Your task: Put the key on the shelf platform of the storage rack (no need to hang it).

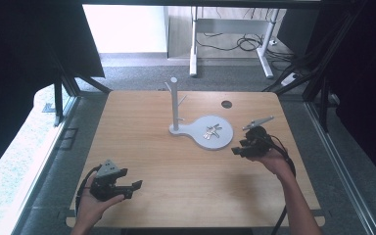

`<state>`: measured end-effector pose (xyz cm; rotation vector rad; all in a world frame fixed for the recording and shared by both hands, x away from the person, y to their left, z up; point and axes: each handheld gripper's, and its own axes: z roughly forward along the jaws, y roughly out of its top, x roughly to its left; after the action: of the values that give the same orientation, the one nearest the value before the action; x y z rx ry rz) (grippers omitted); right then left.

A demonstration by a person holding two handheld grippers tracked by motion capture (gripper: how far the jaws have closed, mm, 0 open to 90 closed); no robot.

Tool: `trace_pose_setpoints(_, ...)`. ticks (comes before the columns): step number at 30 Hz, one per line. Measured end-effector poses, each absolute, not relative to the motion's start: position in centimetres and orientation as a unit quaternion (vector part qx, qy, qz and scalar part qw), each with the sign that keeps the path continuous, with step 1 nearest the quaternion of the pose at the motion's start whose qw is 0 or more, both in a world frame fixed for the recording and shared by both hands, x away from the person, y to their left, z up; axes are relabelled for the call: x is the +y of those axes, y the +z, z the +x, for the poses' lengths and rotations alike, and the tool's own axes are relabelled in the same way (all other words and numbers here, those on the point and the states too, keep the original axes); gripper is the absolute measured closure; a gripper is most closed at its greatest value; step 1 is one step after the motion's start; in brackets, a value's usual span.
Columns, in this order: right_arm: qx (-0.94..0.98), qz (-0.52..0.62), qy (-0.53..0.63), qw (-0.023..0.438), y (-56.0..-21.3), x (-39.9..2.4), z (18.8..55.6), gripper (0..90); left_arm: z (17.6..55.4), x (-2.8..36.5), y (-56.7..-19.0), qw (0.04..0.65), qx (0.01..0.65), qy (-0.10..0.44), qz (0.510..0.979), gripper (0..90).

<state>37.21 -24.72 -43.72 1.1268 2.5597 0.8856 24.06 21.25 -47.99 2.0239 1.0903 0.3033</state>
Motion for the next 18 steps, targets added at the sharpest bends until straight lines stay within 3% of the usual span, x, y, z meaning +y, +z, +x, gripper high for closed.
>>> trace_pose_setpoints(9, 0.856, 0.393, 0.318, 0.112, -46.4, -27.1, 33.0, 49.9, 24.1, 20.8, -48.2, 0.396, 0.429, 0.118, 0.803, 26.6)
trace_pose_setpoints(18, 0.852, 0.394, 0.325, 0.114, -48.0, -27.8, 31.9, 51.2, 24.1, 20.2, -48.3, 0.393, 0.425, 0.117, 0.807, 26.6)
